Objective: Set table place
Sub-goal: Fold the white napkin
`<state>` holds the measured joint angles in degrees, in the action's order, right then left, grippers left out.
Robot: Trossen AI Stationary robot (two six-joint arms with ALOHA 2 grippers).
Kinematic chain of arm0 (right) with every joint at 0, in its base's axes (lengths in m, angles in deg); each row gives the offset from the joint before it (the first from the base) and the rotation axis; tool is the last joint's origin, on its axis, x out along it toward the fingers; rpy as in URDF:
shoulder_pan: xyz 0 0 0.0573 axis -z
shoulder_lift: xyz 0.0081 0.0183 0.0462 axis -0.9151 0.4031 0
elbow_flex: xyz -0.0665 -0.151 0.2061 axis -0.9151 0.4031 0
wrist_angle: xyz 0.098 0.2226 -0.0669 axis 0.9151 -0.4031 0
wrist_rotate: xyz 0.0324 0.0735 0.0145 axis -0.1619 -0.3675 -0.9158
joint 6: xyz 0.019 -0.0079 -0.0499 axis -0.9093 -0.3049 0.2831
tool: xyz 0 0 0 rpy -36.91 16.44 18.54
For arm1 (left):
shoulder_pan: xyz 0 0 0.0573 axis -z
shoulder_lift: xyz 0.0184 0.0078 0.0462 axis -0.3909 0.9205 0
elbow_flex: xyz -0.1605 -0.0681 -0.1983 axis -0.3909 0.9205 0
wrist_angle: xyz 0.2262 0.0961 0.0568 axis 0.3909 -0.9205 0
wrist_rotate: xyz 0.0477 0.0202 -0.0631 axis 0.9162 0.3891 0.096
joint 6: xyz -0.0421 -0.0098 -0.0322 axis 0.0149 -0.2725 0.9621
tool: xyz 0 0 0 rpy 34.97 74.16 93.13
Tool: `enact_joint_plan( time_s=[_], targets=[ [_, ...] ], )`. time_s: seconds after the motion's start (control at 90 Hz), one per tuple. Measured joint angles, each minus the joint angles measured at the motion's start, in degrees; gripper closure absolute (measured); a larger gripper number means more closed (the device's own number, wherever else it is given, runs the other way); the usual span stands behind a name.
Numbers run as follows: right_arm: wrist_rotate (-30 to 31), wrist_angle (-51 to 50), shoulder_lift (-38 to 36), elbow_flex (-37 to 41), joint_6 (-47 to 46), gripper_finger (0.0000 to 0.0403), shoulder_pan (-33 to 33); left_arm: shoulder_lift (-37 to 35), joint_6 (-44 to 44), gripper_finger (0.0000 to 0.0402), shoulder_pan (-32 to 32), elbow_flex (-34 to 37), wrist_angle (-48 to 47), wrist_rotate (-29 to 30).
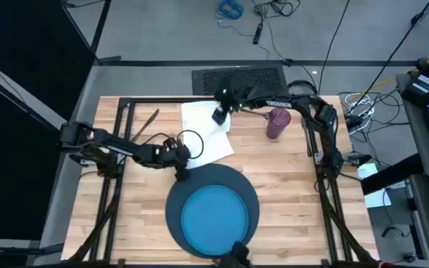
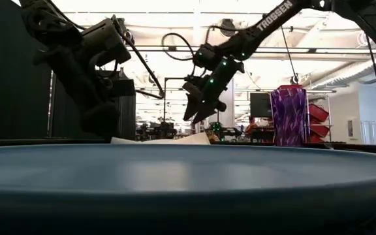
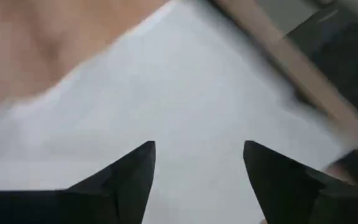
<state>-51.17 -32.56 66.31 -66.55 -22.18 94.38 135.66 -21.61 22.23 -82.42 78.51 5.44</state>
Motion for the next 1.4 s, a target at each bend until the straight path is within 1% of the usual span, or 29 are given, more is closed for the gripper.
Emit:
enact_joint_plan(
  time_s=[0.089, 0.233, 0.478, 0.678, 0.744, 0.844, 1.067, 1.4],
  targets=[
    [0.50, -2.91, 0.00, 0.02, 1.01, 0.0178, -2.92, 0.00, -0.09, 0.0299, -0.30, 0.00, 0.00, 0.71],
    [5.71, -4.30, 0.00, 0.01, 1.71, 0.0183, -7.17, 0.00, -0.27, 0.0299, -0.42, 0.00, -0.09, 1.34],
    [6.14, -11.43, 0.00, 0.20, 1.24, 0.0183, -12.10, 0.00, 0.31, 0.0299, -0.37, 0.00, -2.96, 3.72],
    [6.25, -16.59, 0.31, 0.20, 0.26, 0.0183, -14.30, 0.00, 0.30, 0.0299, -0.37, -0.02, -2.98, 3.81],
    [6.62, -16.62, 0.31, 0.41, 0.24, 0.0183, -14.79, 0.00, 0.32, 0.0299, -0.37, 0.00, -3.02, 3.81],
    [9.11, -17.07, 0.32, 1.93, 0.10, 0.0183, -15.29, 0.00, 0.34, 0.0299, -0.37, -0.02, -3.54, 3.97],
    [8.92, -13.06, 0.09, 7.96, -1.34, 0.0183, -15.16, 0.00, 0.37, 0.0299, -0.37, -0.04, -4.48, 4.51],
    [9.05, -11.55, -0.94, 8.76, -0.75, 0.0183, -15.49, 0.00, 0.39, 0.0299, -0.42, -0.04, -4.31, 4.44]
  ],
)
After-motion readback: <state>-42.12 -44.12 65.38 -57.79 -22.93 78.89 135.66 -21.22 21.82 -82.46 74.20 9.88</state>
